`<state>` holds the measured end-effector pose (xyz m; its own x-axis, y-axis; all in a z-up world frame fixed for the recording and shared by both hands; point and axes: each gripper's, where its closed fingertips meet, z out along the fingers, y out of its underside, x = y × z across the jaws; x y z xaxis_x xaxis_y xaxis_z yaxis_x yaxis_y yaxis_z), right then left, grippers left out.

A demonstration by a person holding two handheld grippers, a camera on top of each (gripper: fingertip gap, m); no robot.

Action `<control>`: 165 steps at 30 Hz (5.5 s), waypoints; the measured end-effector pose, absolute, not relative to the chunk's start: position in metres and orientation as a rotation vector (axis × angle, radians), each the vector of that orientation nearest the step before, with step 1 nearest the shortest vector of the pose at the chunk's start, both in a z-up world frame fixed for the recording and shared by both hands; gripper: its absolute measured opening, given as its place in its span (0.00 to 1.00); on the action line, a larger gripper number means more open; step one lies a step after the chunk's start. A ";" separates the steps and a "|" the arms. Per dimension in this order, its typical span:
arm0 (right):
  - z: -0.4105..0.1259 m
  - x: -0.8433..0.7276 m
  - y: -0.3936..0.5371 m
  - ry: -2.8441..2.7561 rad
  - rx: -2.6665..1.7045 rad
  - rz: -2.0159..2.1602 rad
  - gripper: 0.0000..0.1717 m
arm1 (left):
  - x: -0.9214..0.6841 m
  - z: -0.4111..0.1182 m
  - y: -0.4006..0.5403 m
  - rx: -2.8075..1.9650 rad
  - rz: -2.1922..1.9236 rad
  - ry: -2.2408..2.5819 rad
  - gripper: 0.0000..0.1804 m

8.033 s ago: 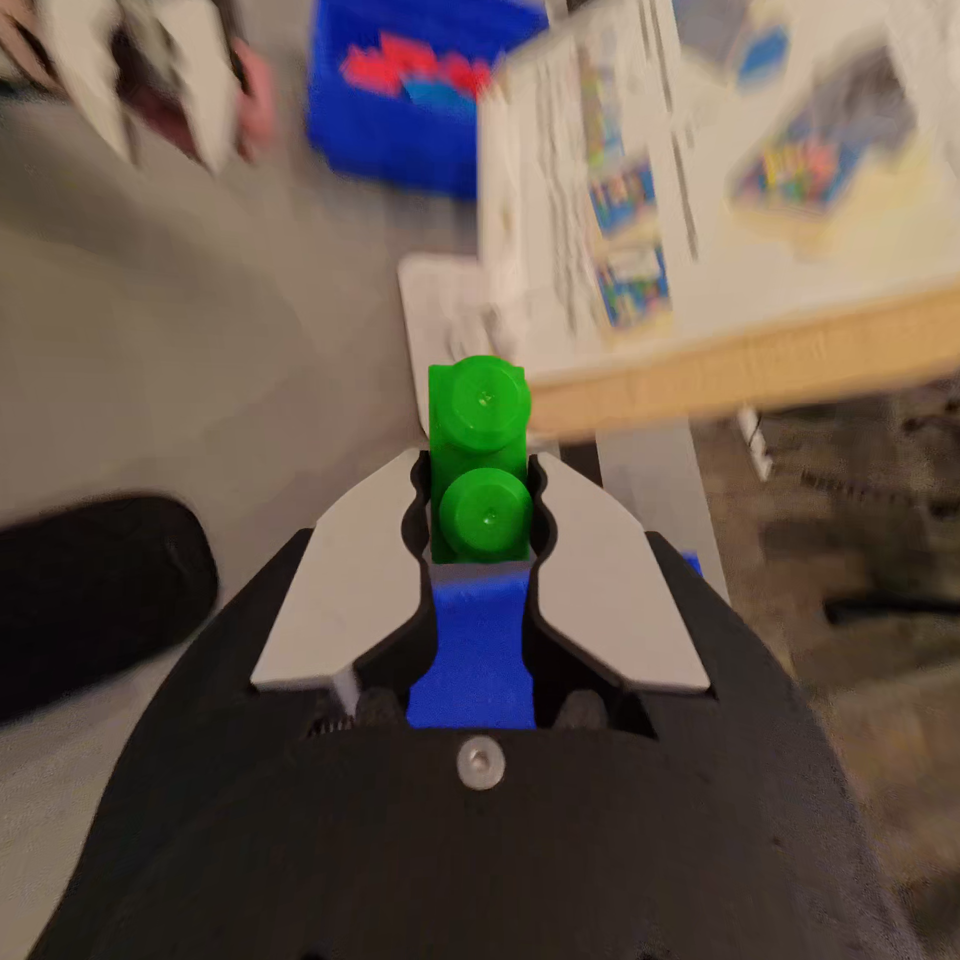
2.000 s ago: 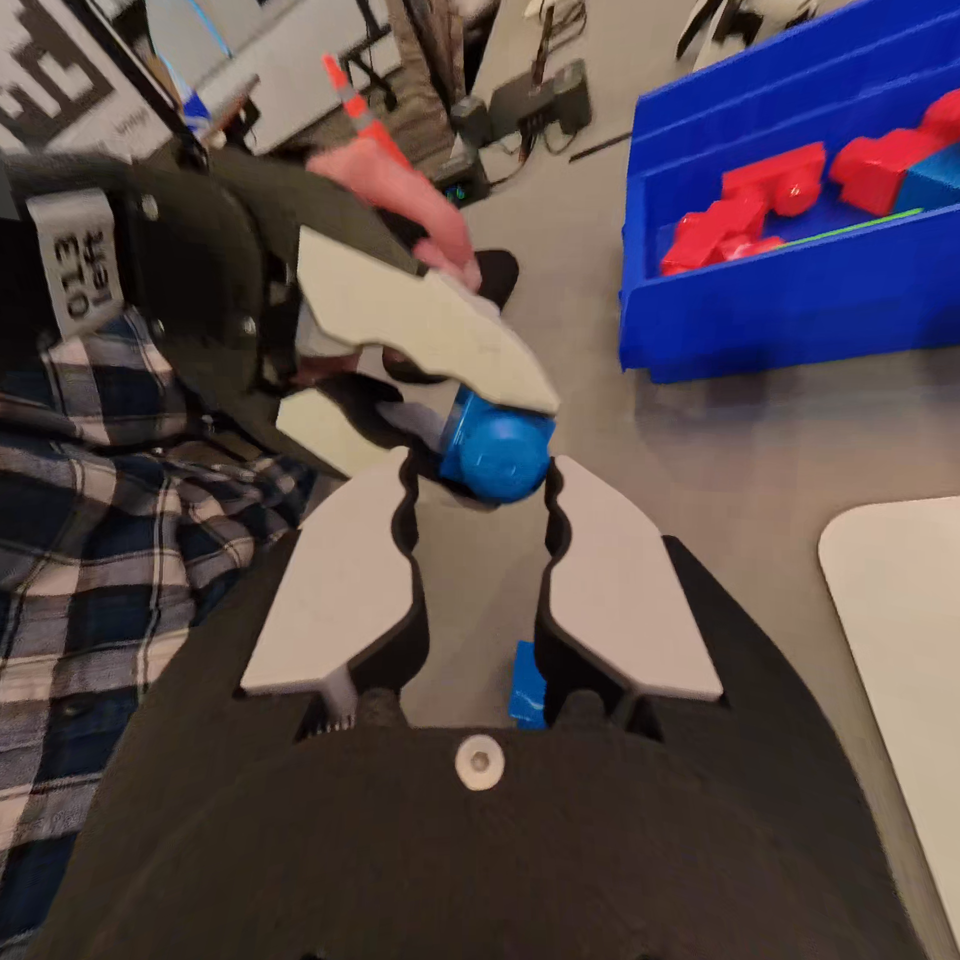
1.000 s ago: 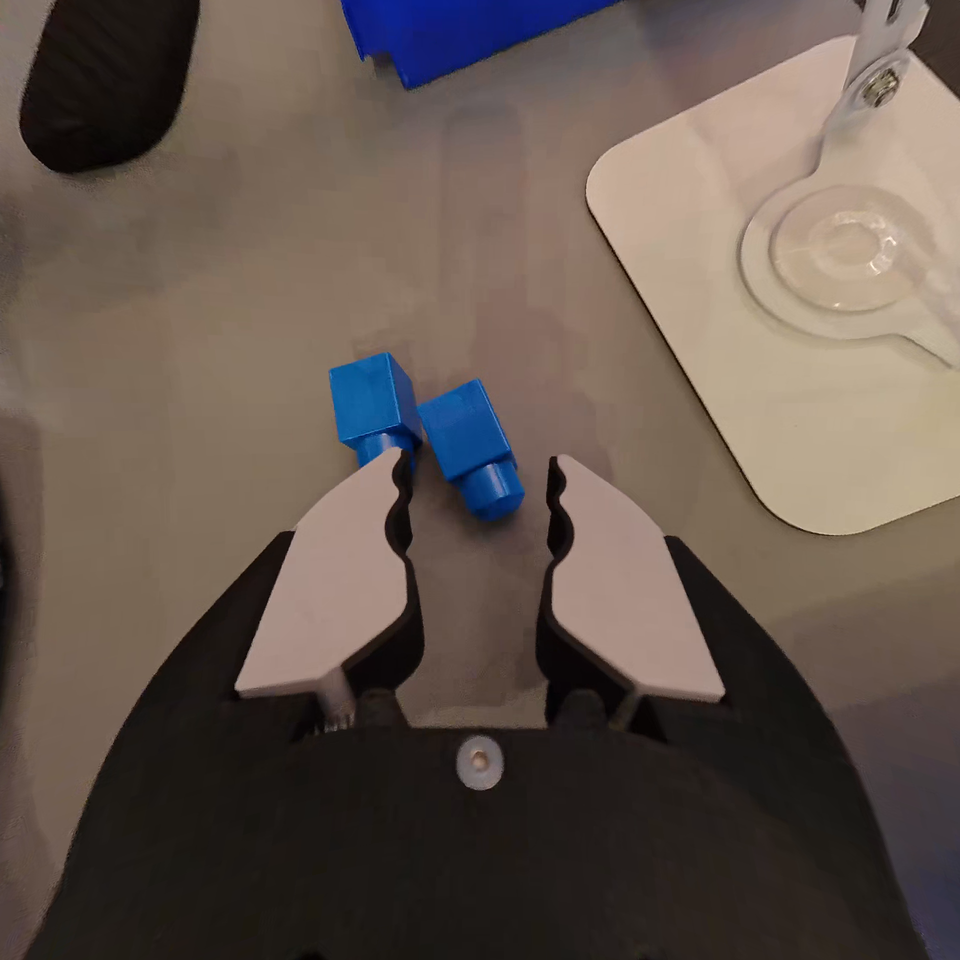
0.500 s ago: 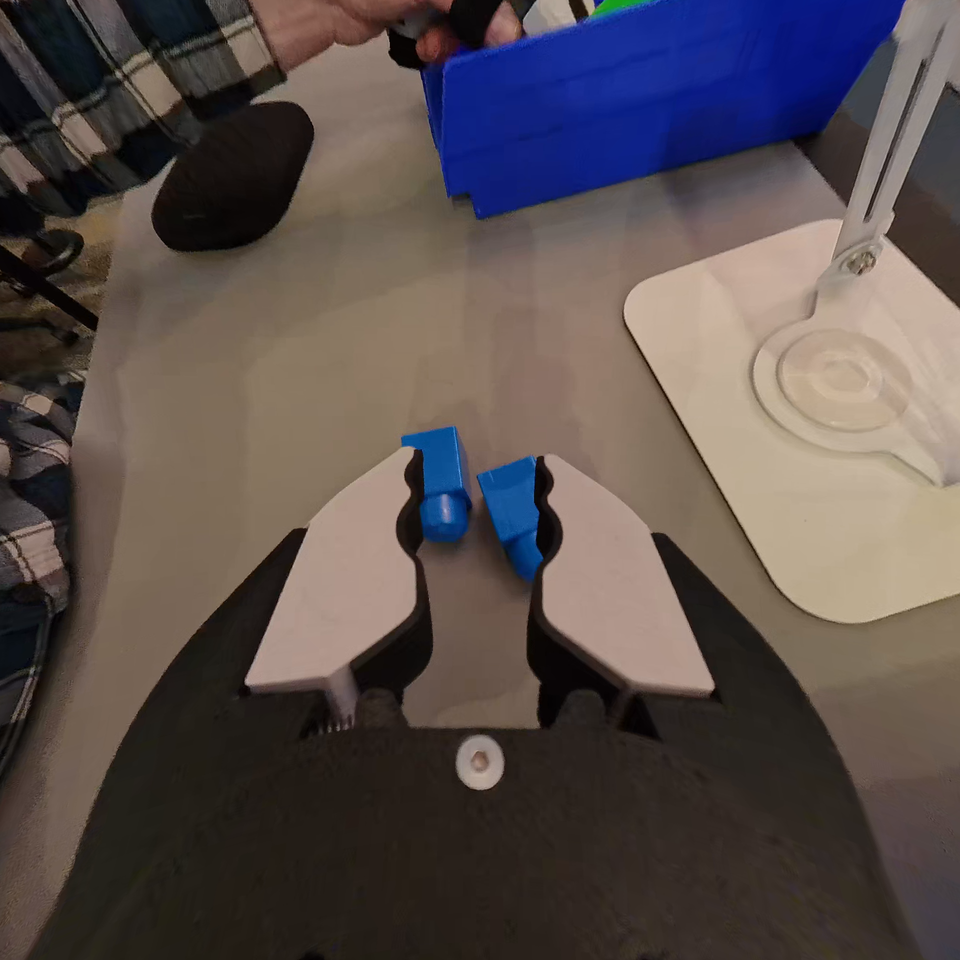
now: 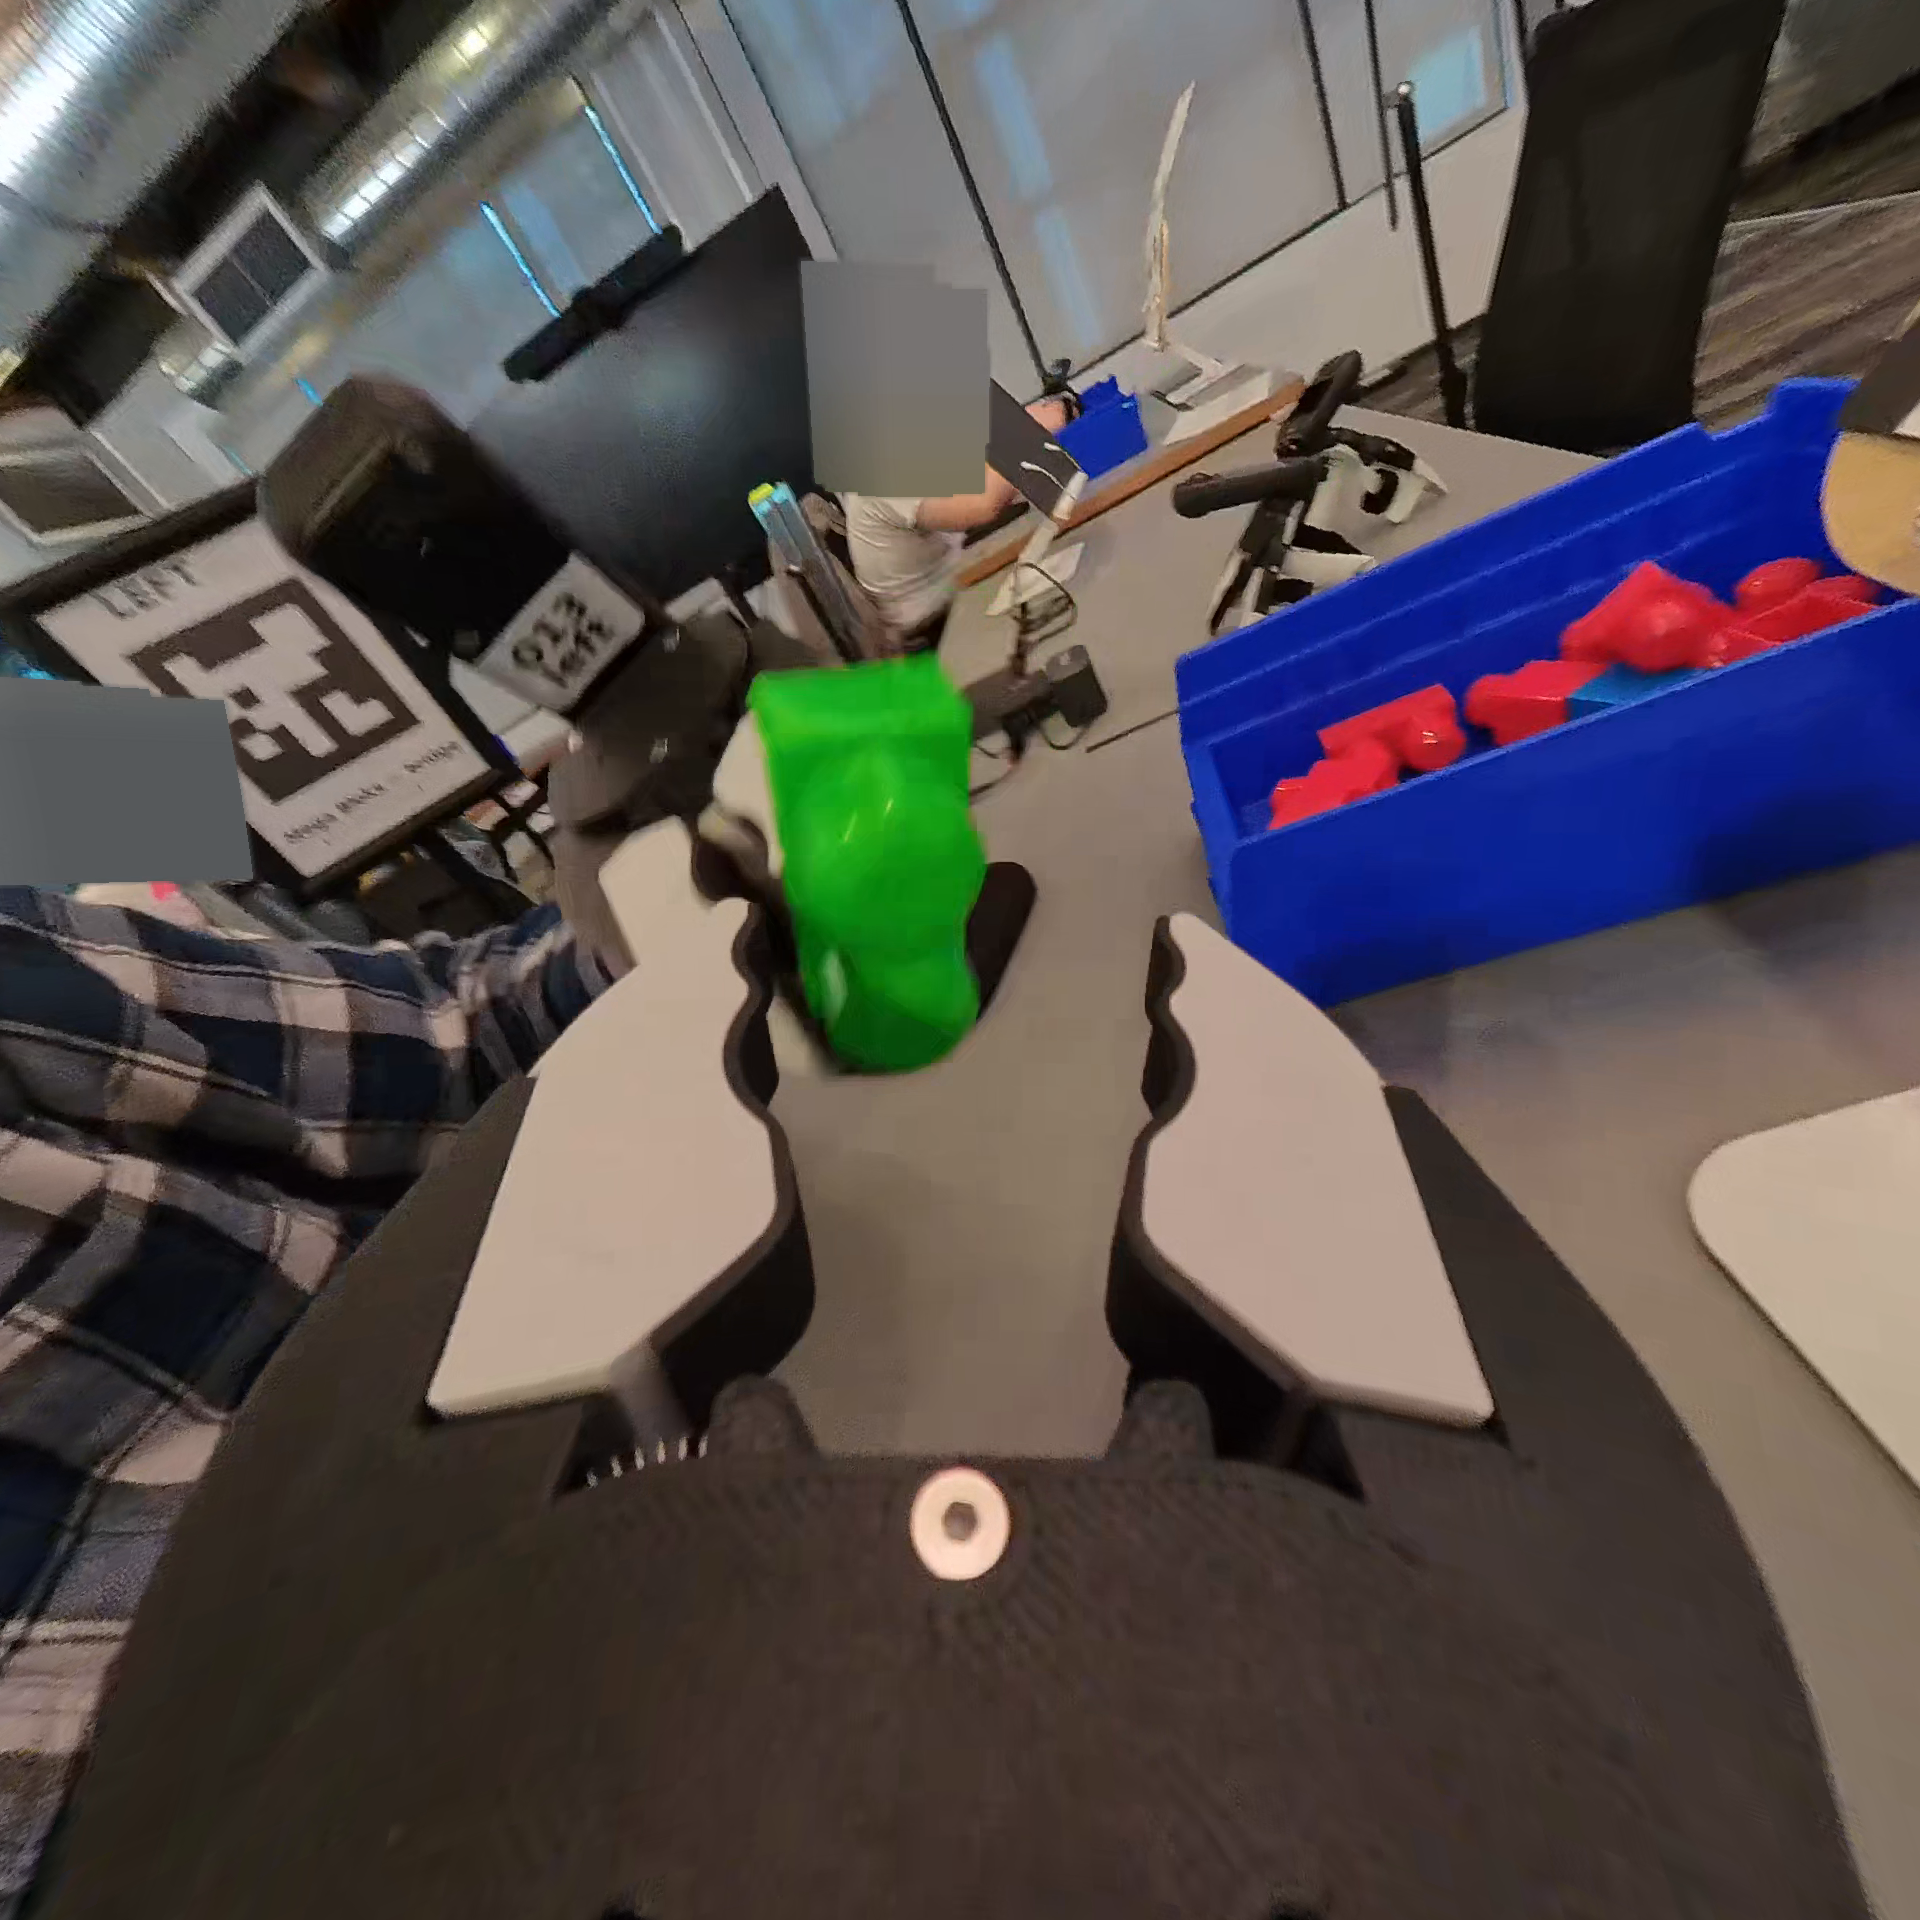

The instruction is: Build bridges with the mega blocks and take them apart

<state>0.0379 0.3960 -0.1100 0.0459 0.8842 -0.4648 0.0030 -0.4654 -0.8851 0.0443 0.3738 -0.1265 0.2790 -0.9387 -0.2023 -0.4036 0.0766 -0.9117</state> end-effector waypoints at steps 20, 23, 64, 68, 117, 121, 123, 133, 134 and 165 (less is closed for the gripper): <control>-0.271 0.221 0.368 -2.146 -1.923 0.150 0.21 | 0.065 -0.268 0.390 -1.754 -0.538 1.714 0.53; -0.293 0.220 0.358 -2.265 -1.916 0.152 0.21 | 0.065 -0.284 0.391 -1.730 -0.502 1.815 0.53; -0.247 0.186 0.400 -1.743 -2.074 0.426 0.18 | 0.105 -0.300 0.400 -1.704 -0.698 1.843 0.59; -0.244 0.183 0.397 -1.720 -2.064 0.447 0.17 | 0.111 -0.302 0.394 -1.685 -0.723 1.863 0.63; -0.228 0.194 0.400 -1.609 -2.060 0.452 0.16 | 0.143 -0.301 0.403 -1.688 -0.661 1.797 0.44; -0.229 0.191 0.399 -1.621 -2.056 0.448 0.16 | 0.141 -0.304 0.401 -1.701 -0.636 1.852 0.44; -0.229 0.190 0.398 -1.625 -2.053 0.448 0.16 | 0.140 -0.311 0.397 -1.733 -0.656 1.885 0.46; -0.227 0.192 0.398 -1.621 -2.049 0.450 0.15 | 0.145 -0.313 0.398 -1.760 -0.673 1.838 0.56; -0.227 0.193 0.398 -1.621 -2.049 0.448 0.15 | 0.145 -0.312 0.397 -1.756 -0.668 1.844 0.53; -0.225 0.195 0.399 -1.620 -2.046 0.431 0.15 | 0.132 -0.309 0.394 -1.834 -0.622 1.767 0.44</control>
<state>0.1950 0.3991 -0.2252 0.2452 0.9679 0.0548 0.8125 -0.1744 -0.5563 0.1323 0.3939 -0.3088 0.0459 -0.9986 -0.0249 -0.7629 -0.0189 -0.6462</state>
